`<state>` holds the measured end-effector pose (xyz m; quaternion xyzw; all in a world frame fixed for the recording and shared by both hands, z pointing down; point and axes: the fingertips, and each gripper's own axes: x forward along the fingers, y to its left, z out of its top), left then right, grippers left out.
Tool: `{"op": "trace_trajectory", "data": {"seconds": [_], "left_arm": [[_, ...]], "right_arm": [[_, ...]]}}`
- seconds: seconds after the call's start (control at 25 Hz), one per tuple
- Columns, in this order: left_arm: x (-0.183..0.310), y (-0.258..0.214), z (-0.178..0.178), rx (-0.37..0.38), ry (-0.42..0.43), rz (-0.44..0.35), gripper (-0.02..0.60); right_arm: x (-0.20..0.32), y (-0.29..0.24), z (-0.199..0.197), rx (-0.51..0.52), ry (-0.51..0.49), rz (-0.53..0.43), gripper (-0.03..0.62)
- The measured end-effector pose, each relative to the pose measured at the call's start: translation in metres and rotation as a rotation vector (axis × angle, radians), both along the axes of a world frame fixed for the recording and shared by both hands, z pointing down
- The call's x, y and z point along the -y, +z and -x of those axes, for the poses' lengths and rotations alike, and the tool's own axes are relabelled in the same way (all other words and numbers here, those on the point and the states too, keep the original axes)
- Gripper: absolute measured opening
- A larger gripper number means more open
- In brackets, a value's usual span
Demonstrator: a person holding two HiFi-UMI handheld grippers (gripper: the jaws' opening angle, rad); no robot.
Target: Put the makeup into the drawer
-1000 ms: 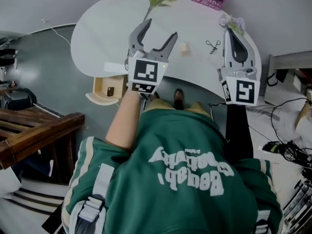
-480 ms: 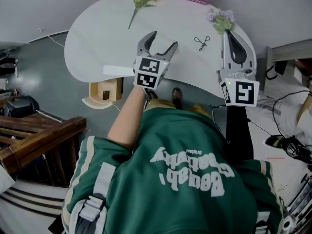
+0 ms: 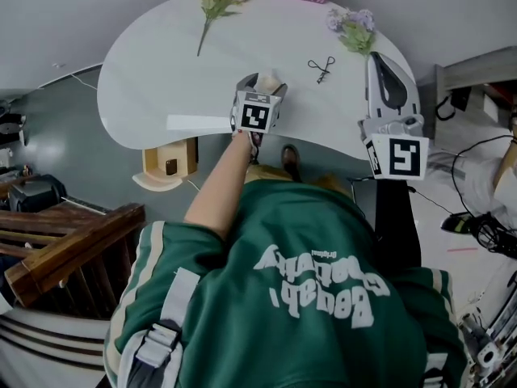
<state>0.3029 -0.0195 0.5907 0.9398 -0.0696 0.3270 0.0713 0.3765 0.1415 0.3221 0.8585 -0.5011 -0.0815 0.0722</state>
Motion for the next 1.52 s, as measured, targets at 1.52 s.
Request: {"op": "trace_trajectory", "data": {"seconds": [1.52], "left_arm": [[0.006,-0.286,0.004,-0.58,0.015,-0.411,0.179]], "right_arm": [[0.029,-0.031,-0.001,-0.074,-0.07,-0.026,0.009]]}}
